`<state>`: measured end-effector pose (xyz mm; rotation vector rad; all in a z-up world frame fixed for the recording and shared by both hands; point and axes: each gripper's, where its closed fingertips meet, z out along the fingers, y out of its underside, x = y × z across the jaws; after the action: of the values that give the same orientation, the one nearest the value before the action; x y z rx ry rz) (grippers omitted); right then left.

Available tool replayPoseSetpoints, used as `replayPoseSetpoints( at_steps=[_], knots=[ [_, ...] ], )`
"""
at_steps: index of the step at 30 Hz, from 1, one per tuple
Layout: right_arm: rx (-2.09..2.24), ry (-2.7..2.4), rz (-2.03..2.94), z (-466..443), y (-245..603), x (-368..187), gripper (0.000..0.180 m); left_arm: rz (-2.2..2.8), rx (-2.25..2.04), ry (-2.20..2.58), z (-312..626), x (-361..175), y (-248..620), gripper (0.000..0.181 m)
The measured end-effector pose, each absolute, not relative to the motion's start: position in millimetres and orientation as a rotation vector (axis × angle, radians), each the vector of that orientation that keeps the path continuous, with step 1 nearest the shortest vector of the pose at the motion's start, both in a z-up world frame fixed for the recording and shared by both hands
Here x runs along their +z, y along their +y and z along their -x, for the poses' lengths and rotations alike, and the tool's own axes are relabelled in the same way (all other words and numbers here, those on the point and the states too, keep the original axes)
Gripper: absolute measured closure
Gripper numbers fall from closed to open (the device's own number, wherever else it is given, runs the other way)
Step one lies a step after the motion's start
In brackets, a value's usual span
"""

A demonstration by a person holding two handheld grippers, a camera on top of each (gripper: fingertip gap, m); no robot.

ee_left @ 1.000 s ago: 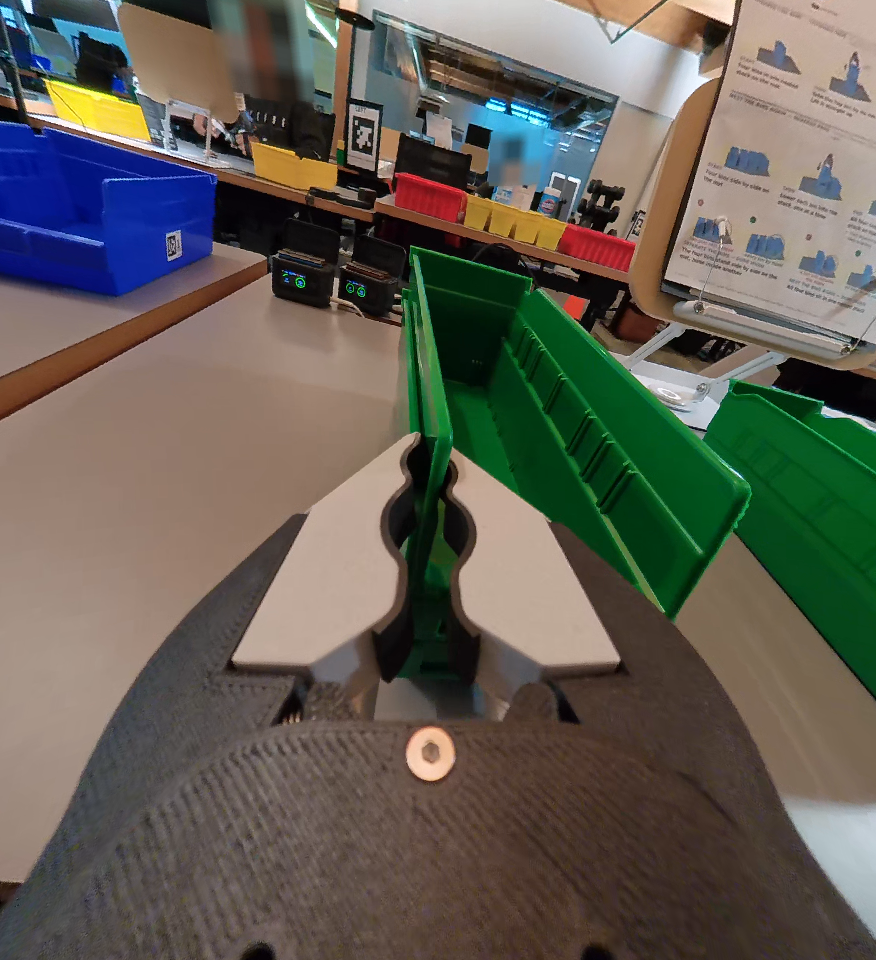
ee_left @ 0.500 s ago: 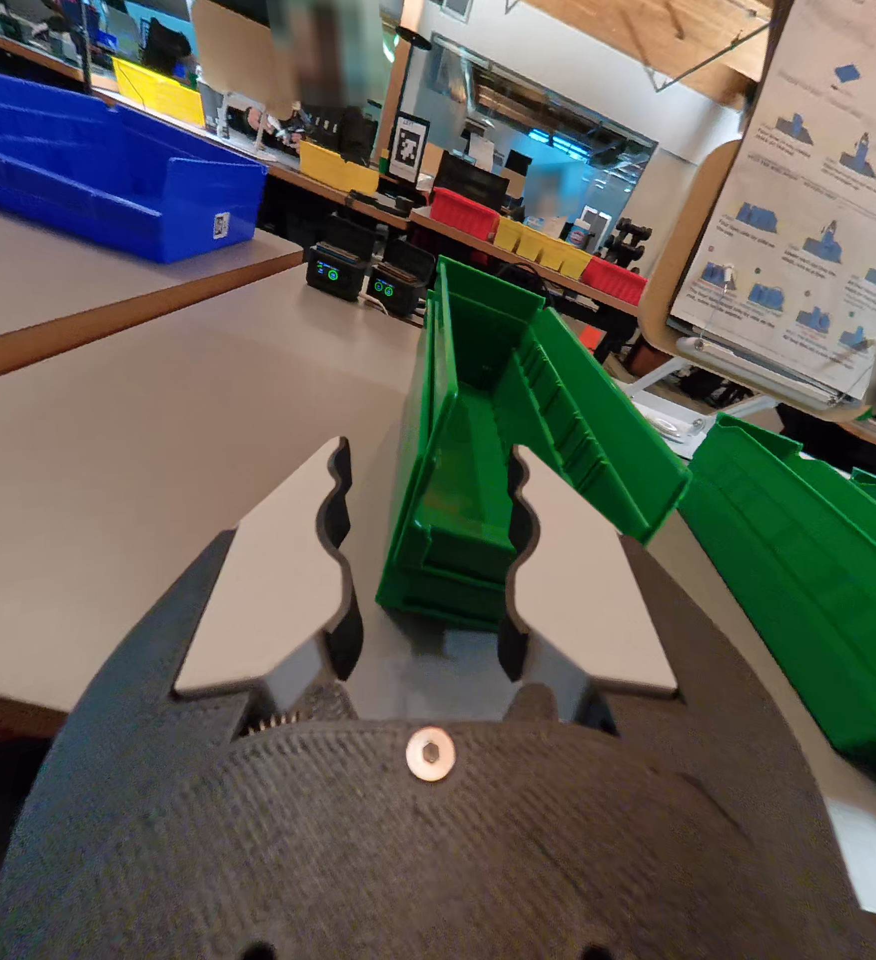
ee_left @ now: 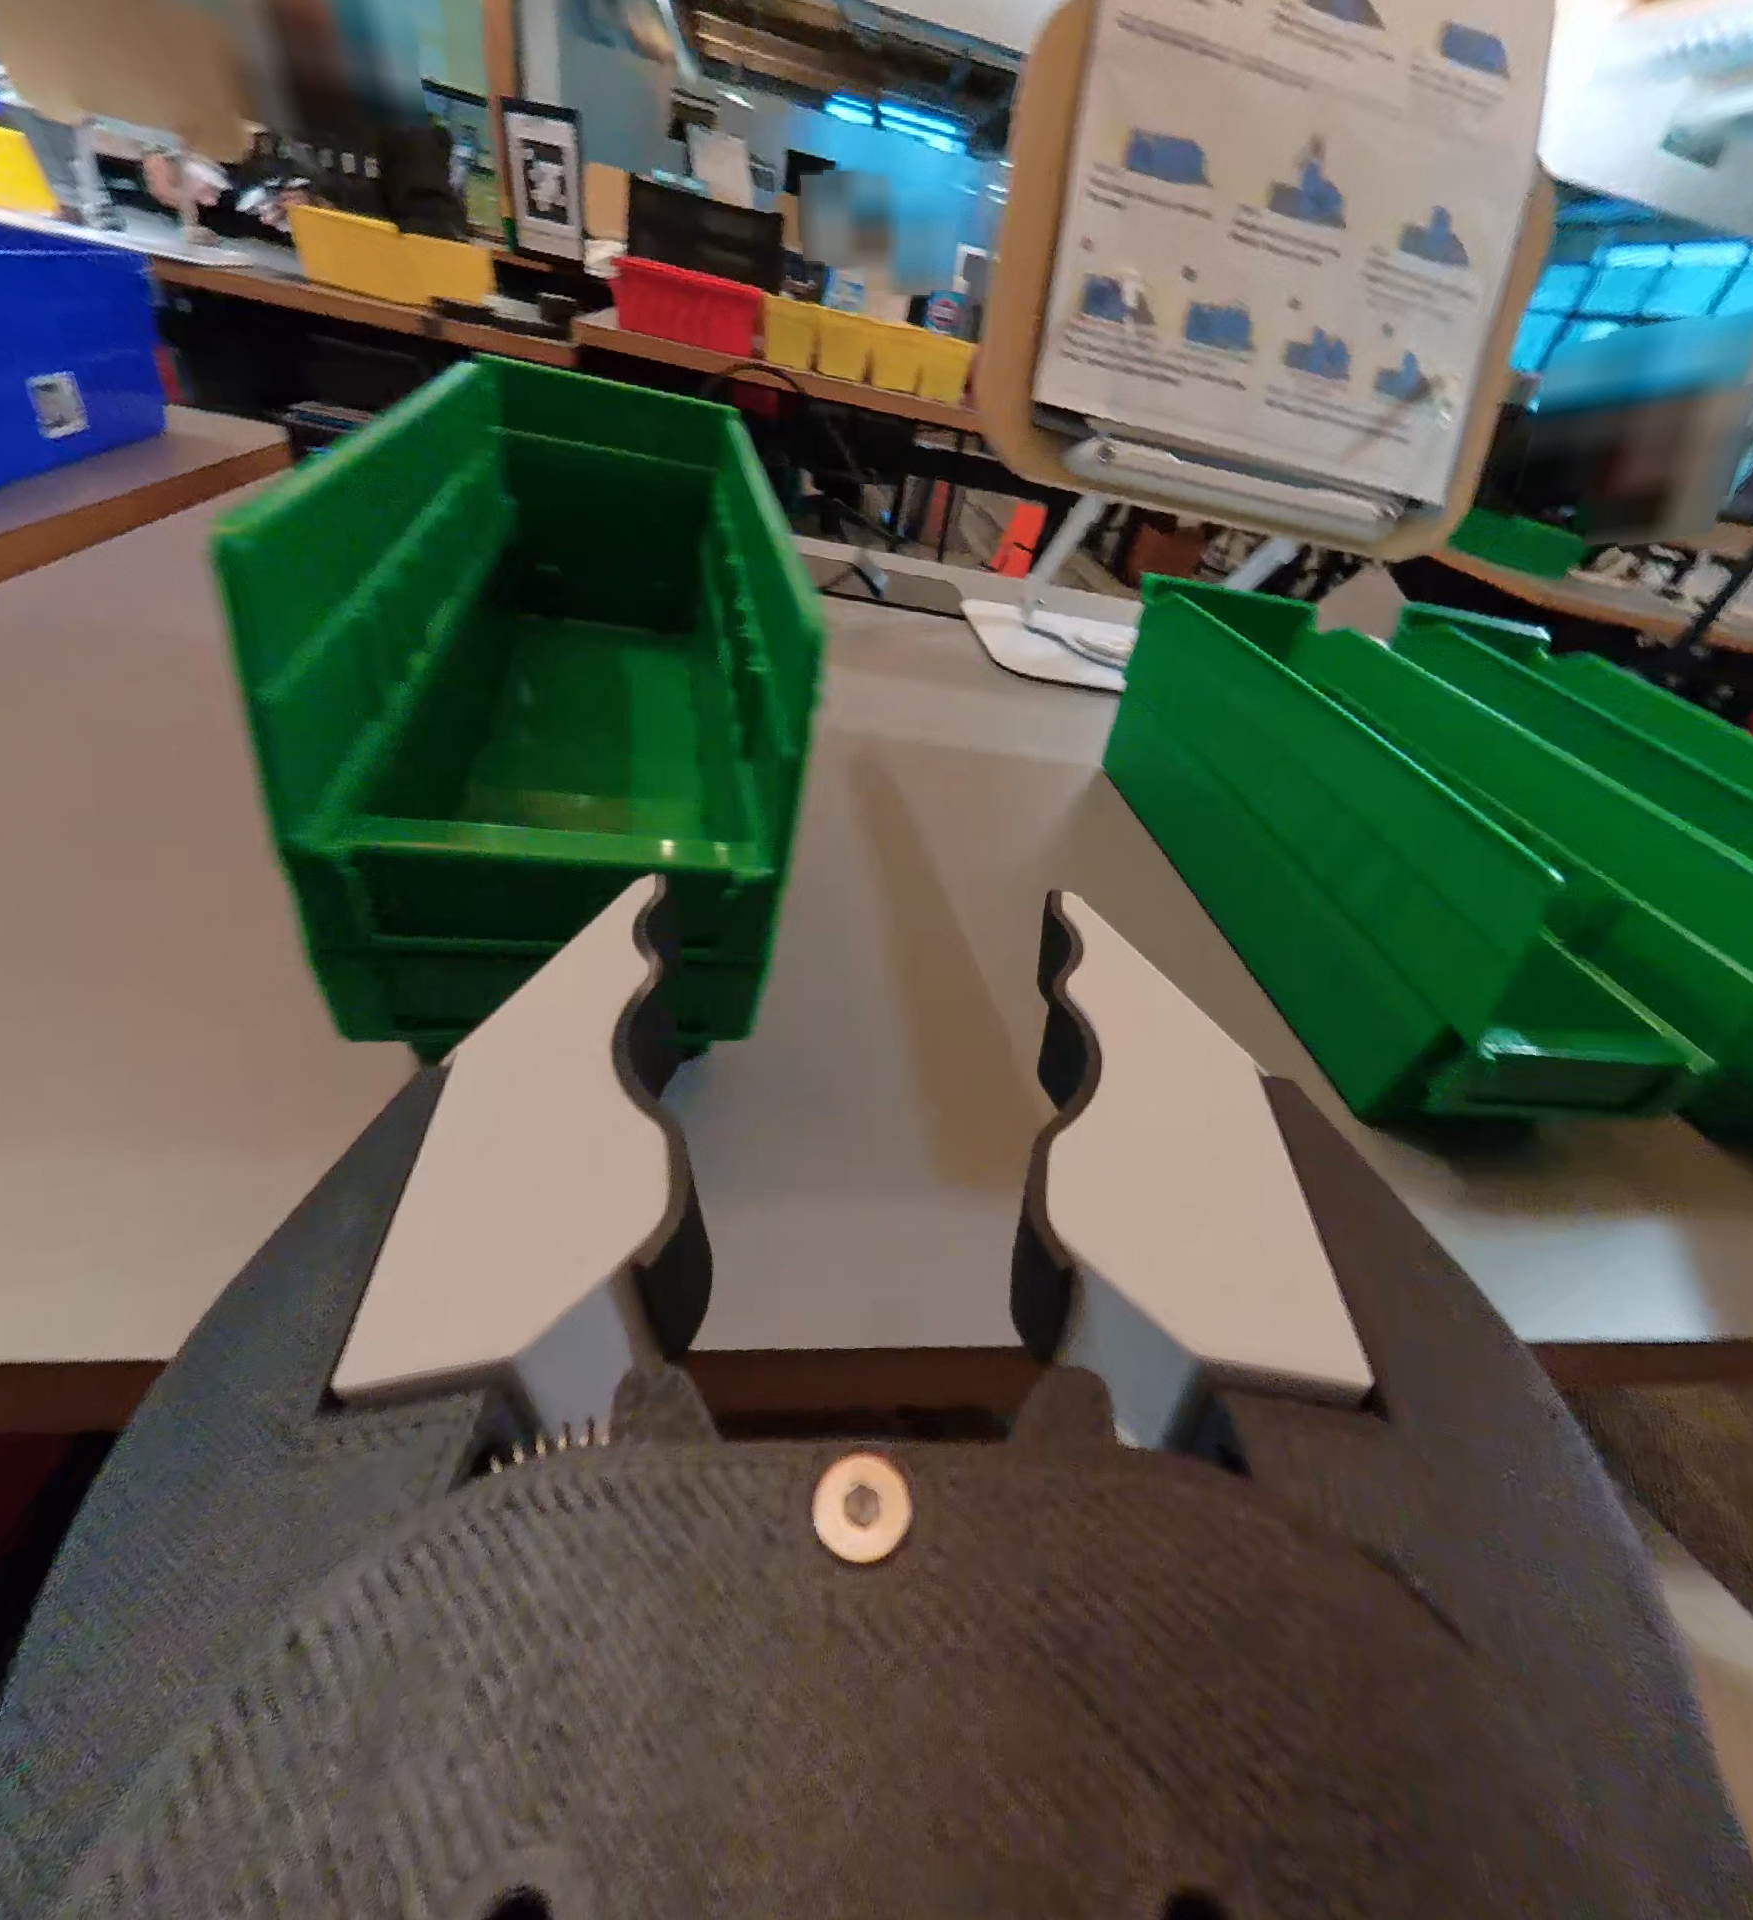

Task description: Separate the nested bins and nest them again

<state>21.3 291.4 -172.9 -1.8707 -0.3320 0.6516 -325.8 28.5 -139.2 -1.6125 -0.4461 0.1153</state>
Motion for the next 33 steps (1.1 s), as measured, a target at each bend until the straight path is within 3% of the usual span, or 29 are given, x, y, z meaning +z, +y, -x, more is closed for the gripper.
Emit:
replayPoseSetpoints(
  at_steps=[1,8,20,27,33],
  knots=[
    [0.652,-0.322,1.864,-22.0,290.7,-171.6,0.177,1.624,0.107,-0.412,315.7,-141.1,33.1,0.113],
    [0.656,-0.222,1.743,-35.1,272.2,-138.2,0.177,1.632,0.048,-0.149,237.7,-141.8,59.4,0.115],
    [0.631,-0.175,1.473,-15.7,158.5,-64.4,0.177,1.439,-0.343,0.25,65.9,-92.0,61.5,0.119],
    [0.587,-0.352,1.36,47.1,97.3,-50.3,0.176,1.43,-0.327,0.116,97.8,-82.8,62.7,0.133],
    [0.547,-0.596,1.161,90.8,60.0,-42.0,0.159,1.375,-0.237,-0.028,146.6,-72.0,47.9,0.164]
  ],
)
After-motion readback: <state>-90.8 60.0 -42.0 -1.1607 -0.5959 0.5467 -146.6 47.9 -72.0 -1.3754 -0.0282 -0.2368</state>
